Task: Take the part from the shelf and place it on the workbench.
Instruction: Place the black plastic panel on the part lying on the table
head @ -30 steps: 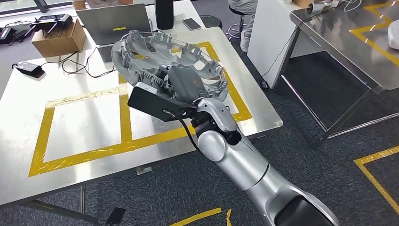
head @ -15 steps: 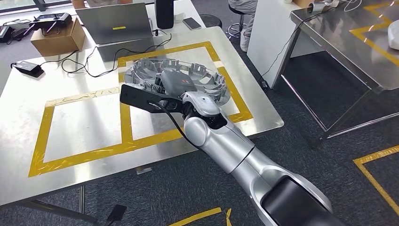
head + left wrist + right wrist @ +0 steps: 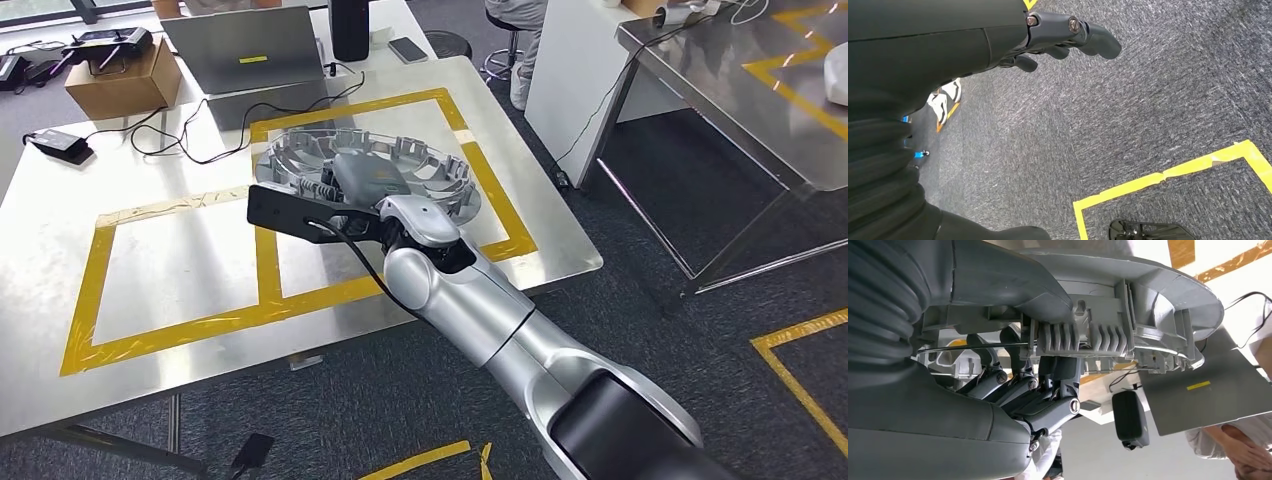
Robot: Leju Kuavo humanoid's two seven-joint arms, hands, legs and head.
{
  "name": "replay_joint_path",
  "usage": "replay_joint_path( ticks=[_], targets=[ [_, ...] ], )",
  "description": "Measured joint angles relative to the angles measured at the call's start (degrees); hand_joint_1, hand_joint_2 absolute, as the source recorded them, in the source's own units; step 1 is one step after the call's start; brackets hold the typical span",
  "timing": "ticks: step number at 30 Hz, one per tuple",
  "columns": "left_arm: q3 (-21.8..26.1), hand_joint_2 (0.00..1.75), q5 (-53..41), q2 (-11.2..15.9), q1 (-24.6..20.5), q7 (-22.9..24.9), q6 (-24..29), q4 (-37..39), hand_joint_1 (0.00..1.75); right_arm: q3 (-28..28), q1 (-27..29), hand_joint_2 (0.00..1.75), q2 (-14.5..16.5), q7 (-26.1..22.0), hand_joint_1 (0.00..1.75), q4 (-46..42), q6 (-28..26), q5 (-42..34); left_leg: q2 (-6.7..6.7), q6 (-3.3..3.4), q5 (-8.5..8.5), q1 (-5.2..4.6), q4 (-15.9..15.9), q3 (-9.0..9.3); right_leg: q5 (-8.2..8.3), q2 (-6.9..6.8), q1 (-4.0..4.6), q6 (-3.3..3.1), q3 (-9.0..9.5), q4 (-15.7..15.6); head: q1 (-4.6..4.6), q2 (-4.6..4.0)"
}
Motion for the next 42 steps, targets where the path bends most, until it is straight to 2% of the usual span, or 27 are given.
replay_joint_path(
  ticks=[3, 9, 13, 23, 26, 31, 35, 42],
  targets=[
    [0.00, 1.75, -0.44, -0.04, -0.03, 0.13, -0.20, 0.00, 0.00, 0.15, -0.05, 0.00, 0.09, -0.42, 0.00, 0.00, -0.01, -0.44, 0.00, 0.00, 0.00, 0.00, 0.00, 0.00, 0.00, 0.00, 0.00, 0.00, 0.00, 0.00, 0.00, 0.01],
    [0.00, 1.75, -0.55, -0.18, -0.12, 0.68, -1.92, 0.00, 0.00, 0.32, -1.18, 0.00, 0.51, -1.31, 0.00, -0.02, -0.18, -2.16, 0.01, 0.00, 0.00, 0.00, 0.00, 0.05, 0.00, 0.01, 0.00, 0.00, 0.05, -0.01, 0.00, 0.00],
    [0.00, 0.00, -0.38, -0.32, -0.13, 0.22, -2.45, 0.00, 0.00, 0.53, -1.55, 0.00, 0.65, -1.46, 0.00, -0.02, -0.45, -3.05, 0.02, 0.00, 0.00, 0.00, 0.00, 0.08, 0.01, 0.02, 0.00, 0.01, 0.08, -0.01, 0.00, 0.00],
    [0.00, 0.00, -0.12, -0.58, -0.13, -0.54, -1.96, 0.00, 0.00, 1.11, -2.14, 0.00, 0.66, -2.95, 0.00, -0.02, -1.21, -5.14, 0.03, 0.00, 0.00, 0.00, 0.00, 0.20, 0.01, 0.02, 0.00, 0.01, 0.19, -0.01, 0.00, 0.00],
    [0.01, 0.00, 0.19, -0.61, -0.10, -0.84, -1.70, 0.00, 0.00, 0.30, -2.59, 0.00, 0.38, -5.60, 0.00, -0.16, -1.01, -8.81, 0.02, 0.00, 0.00, 0.00, 0.01, 0.21, 0.01, 0.02, 0.00, 0.01, 0.20, -0.01, 0.00, 0.01],
    [0.42, 0.00, 0.81, -0.62, 0.23, -1.07, -0.60, 0.02, 0.00, -4.39, -3.17, 0.00, -0.86, -13.13, 0.00, -3.13, 1.15, -17.69, 0.02, 0.01, 0.00, 0.00, 0.01, 0.22, 0.01, 0.02, -0.01, 0.01, 0.23, -0.02, 0.00, 0.00],
    [0.84, 0.00, 0.97, -0.60, 1.07, -1.13, -0.15, 0.02, 0.00, -8.47, -2.53, 0.00, -2.54, -17.00, 0.00, -9.66, 3.70, -23.72, 0.02, 0.02, -0.02, -0.01, 0.01, 0.22, 0.01, 0.02, 0.00, 0.01, 0.23, -0.05, -0.01, 0.02],
    [1.69, 0.00, 1.05, -0.37, 2.75, -1.77, 0.44, 0.03, 0.00, -10.93, 2.86, 0.00, -7.43, -14.90, 0.00, -28.94, 7.05, -28.70, 0.06, 0.12, -0.10, -0.01, 0.01, 0.28, -0.01, 0.11, 0.00, 0.03, 0.27, -0.12, -0.01, 0.01]
  ],
)
